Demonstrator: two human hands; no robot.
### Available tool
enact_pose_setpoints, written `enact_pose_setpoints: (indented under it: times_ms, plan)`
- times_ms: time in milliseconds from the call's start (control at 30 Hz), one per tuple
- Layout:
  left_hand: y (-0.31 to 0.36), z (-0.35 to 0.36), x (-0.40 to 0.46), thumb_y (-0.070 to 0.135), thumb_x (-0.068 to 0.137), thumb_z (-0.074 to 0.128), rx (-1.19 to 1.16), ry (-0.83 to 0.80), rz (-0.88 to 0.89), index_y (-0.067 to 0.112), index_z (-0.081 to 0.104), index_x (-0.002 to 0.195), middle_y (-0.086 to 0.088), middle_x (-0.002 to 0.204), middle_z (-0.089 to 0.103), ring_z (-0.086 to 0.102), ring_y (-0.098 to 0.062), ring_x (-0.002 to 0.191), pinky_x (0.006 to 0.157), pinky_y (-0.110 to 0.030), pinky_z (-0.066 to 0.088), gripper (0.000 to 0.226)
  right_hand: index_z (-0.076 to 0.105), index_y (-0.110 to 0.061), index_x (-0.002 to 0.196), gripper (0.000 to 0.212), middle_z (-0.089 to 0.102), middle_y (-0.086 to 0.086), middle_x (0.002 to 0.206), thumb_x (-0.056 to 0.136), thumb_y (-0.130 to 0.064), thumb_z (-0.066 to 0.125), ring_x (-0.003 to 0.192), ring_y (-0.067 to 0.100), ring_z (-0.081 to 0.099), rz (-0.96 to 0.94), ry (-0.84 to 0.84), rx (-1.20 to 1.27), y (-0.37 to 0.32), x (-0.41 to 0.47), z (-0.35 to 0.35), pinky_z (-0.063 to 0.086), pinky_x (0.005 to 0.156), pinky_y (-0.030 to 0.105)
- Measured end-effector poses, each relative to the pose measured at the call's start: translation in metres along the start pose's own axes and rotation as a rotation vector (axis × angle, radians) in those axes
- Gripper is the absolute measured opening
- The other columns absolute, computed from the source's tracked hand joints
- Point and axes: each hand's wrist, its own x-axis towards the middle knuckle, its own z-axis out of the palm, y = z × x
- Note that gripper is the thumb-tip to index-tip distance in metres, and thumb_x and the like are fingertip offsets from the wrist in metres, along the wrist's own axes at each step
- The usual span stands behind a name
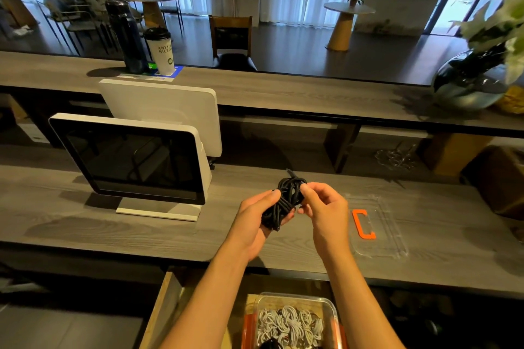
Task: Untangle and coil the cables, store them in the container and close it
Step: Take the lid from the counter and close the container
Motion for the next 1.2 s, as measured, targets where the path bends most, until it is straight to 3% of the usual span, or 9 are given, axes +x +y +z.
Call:
enact_pose_setpoints:
  times_ms: [233,333,433,600,700,833,1000,1133,1200]
  plan:
    - [-0.048,-0.004,0.003,0.026,0.099,0.058,0.268,0.255,-0.031,0.017,0.071,0.113,-0.005,0.103,0.076,0.068,-0.015,0.092,0.069,-0.024,0.049,0.021,0.069,-0.007,0.113,0.030,0.070,0.012,0.106,0.101,-0.031,0.055,0.088,0.022,0.071,0.453,-0.008,0.031,0.050,-0.015,-0.005,0.058,0.071,0.029]
    - [-0.080,-0.015,0.003,0.028,0.102,0.055,0.427,0.268,-0.160,0.023,0.072,0.104,-0.004,0.102,0.075,0.069,-0.017,0.096,0.081,-0.033,0.056,0.018,0.068,-0.008,0.115,0.035,0.070,0.010,0.107,0.103,-0.035,0.048,0.093,0.023,0.070,0.602,0.018,-0.043,0.077,-0.027,-0.013,0.057,0.067,0.029]
    - [-0.114,-0.035,0.003,0.036,0.102,0.052,0.489,0.249,-0.328,0.022,0.072,0.098,-0.007,0.102,0.075,0.070,-0.021,0.097,0.094,-0.042,0.055,0.025,0.068,-0.008,0.115,0.038,0.070,0.012,0.107,0.104,-0.036,0.045,0.099,0.027,0.067,0.716,0.049,-0.167,0.109,-0.041,-0.026,0.056,0.085,0.041]
    - [-0.167,-0.059,-0.009,0.062,0.097,0.043,0.482,0.235,-0.641,0.010,0.056,0.133,-0.004,0.112,0.067,0.065,-0.017,0.100,0.087,-0.033,0.054,0.065,0.065,-0.016,0.107,0.034,0.068,0.010,0.109,0.106,-0.038,0.039,0.100,0.023,0.064,0.869,0.019,-0.259,0.146,-0.081,-0.043,0.052,0.087,0.039]
    - [-0.180,-0.058,-0.020,0.052,0.105,0.031,0.438,0.154,-0.747,0.011,0.047,0.144,-0.003,0.119,0.063,0.063,-0.016,0.103,0.068,-0.017,0.046,0.058,0.066,-0.023,0.097,0.033,0.068,0.003,0.100,0.106,-0.038,0.038,0.097,0.018,0.063,0.942,0.058,-0.185,0.160,-0.099,-0.053,0.049,0.084,0.034]
    - [-0.207,-0.059,-0.024,0.051,0.106,0.030,0.435,0.110,-0.805,0.013,0.035,0.152,-0.014,0.152,0.043,0.043,-0.026,0.139,0.095,-0.024,0.038,0.061,0.065,-0.028,0.097,0.035,0.068,0.002,0.102,0.107,-0.041,0.033,0.096,0.015,0.062,0.996,0.132,-0.112,0.187,-0.115,-0.066,0.048,0.091,0.035]
    - [-0.252,-0.061,-0.020,0.057,0.102,0.036,0.426,0.119,-0.841,0.019,0.029,0.155,-0.010,0.158,0.035,0.036,-0.024,0.144,0.112,-0.031,0.030,0.066,0.064,-0.023,0.107,0.036,0.067,0.002,0.100,0.106,-0.043,0.034,0.093,0.014,0.063,1.043,0.300,-0.082,0.217,-0.122,-0.085,0.050,0.082,0.032]
    - [-0.271,-0.065,-0.014,0.063,0.099,0.036,0.492,0.107,-0.846,0.023,0.029,0.155,-0.007,0.158,0.036,0.036,-0.024,0.144,0.120,-0.038,0.027,0.070,0.065,-0.021,0.112,0.034,0.070,0.009,0.110,0.105,-0.041,0.038,0.103,0.021,0.066,1.050,0.346,-0.129,0.231,-0.122,-0.097,0.051,0.099,0.040]
    - [-0.273,-0.066,-0.011,0.067,0.097,0.035,0.540,0.099,-0.806,0.022,0.037,0.152,-0.006,0.155,0.042,0.041,-0.024,0.141,0.120,-0.044,0.028,0.070,0.068,-0.019,0.109,0.037,0.071,0.011,0.107,0.106,-0.040,0.038,0.097,0.019,0.066,1.007,0.361,-0.152,0.230,-0.120,-0.101,0.053,0.089,0.037]
